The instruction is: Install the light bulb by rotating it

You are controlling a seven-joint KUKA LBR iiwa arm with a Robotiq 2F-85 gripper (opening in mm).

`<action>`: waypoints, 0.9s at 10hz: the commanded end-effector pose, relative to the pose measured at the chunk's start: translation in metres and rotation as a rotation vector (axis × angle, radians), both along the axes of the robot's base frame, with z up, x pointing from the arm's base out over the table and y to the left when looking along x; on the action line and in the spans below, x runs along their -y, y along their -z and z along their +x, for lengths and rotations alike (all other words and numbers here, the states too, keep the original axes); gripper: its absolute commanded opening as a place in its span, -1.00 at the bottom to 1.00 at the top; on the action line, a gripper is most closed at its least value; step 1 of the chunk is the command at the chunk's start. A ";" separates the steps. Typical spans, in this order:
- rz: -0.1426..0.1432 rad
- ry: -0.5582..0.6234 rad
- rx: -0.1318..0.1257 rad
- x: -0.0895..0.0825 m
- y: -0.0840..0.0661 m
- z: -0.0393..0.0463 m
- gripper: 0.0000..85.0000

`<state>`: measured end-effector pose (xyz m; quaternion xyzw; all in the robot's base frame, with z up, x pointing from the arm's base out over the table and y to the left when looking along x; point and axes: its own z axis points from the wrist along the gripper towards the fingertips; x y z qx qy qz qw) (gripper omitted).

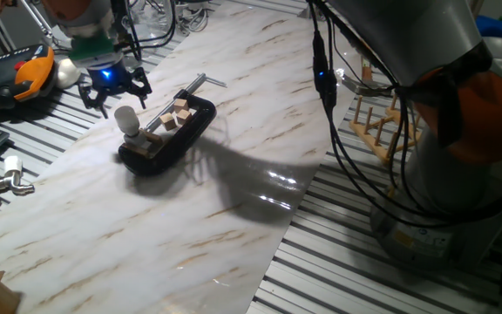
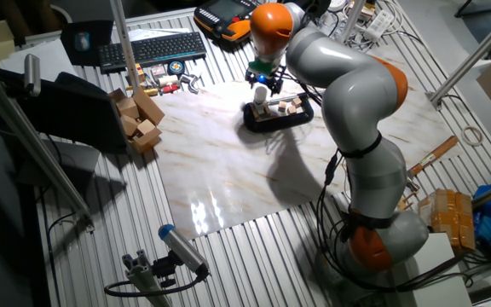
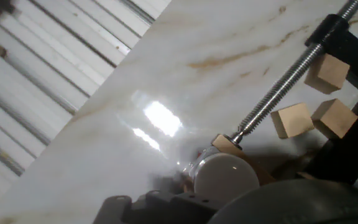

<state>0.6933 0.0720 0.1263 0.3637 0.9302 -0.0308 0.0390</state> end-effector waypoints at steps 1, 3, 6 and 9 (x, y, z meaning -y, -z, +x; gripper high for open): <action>-0.010 -1.132 -0.005 0.000 0.000 -0.0001 0.60; -0.009 -1.152 -0.016 0.000 0.000 -0.0001 0.60; -0.005 -1.175 -0.003 -0.001 0.001 0.0002 0.60; 0.002 -1.189 -0.007 -0.001 0.001 0.0003 0.60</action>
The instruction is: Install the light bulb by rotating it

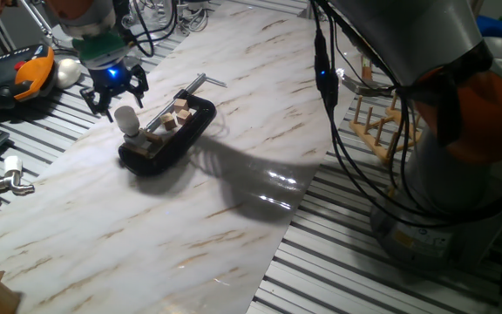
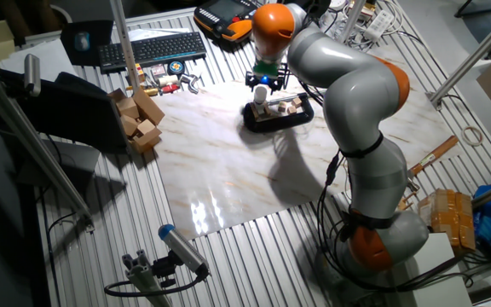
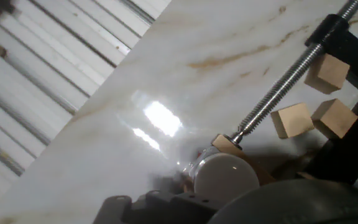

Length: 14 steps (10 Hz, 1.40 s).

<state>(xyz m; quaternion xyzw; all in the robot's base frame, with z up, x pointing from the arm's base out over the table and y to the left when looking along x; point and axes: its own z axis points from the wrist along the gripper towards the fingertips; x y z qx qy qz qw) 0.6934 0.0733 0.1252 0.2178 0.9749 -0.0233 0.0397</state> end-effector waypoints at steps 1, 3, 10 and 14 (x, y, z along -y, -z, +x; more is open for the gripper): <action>0.001 -0.886 -0.007 0.000 0.000 0.0000 0.60; -0.001 -0.886 -0.020 0.000 -0.001 0.0004 0.60; 0.007 -0.824 -0.113 -0.002 -0.004 0.0013 0.20; 0.025 -0.842 -0.151 -0.002 -0.005 0.0008 0.20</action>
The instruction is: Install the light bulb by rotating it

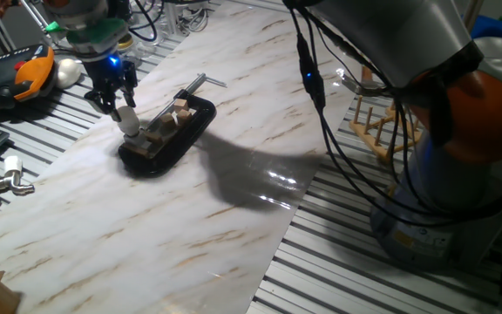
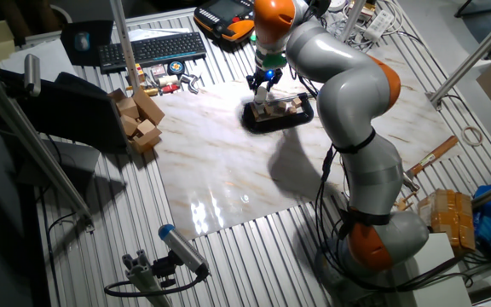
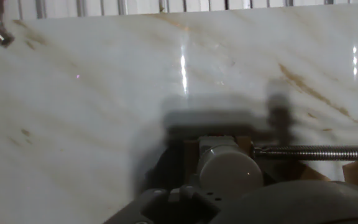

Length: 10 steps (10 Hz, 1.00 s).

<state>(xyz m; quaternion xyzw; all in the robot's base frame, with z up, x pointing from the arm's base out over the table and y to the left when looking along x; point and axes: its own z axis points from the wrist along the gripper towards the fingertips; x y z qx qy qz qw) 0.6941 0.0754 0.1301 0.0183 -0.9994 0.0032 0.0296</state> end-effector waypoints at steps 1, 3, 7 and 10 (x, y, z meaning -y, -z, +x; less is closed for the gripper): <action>0.001 -0.409 0.000 0.000 0.000 -0.0003 0.20; 0.001 -0.411 0.003 0.000 -0.001 -0.0007 0.20; -0.003 -0.412 0.021 0.000 0.000 -0.0016 0.20; -0.013 -0.412 0.046 0.000 0.000 -0.0021 0.60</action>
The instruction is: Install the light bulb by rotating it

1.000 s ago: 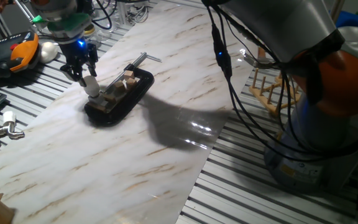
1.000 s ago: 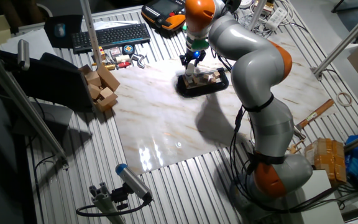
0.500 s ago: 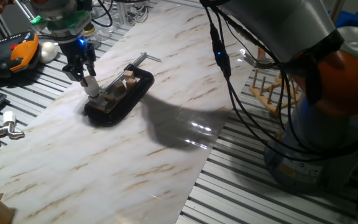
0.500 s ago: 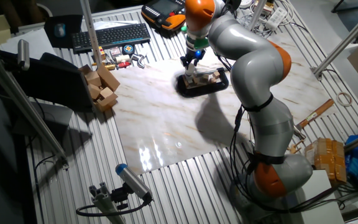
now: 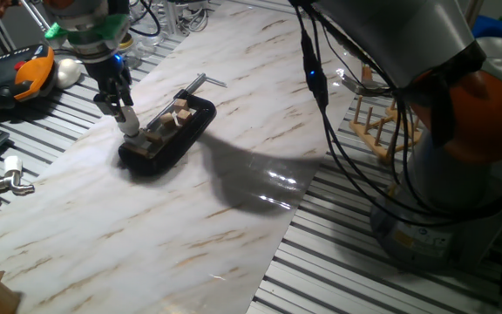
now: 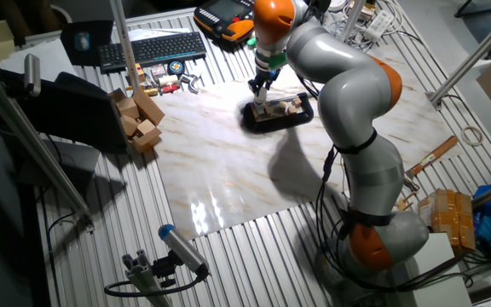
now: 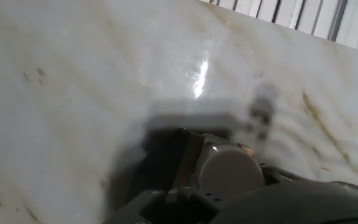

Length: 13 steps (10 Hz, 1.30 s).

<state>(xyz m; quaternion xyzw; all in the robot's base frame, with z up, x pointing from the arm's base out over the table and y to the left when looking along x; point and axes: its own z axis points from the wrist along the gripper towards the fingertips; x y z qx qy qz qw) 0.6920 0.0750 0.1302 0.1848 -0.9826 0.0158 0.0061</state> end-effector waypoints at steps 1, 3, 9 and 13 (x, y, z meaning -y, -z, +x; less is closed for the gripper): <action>0.001 -0.077 0.003 0.000 0.000 -0.0003 0.60; 0.007 -0.077 0.006 0.000 0.002 -0.0006 1.00; 0.031 -0.077 0.005 -0.002 0.011 -0.0004 1.00; 0.030 -0.077 0.007 -0.002 0.018 0.0001 0.60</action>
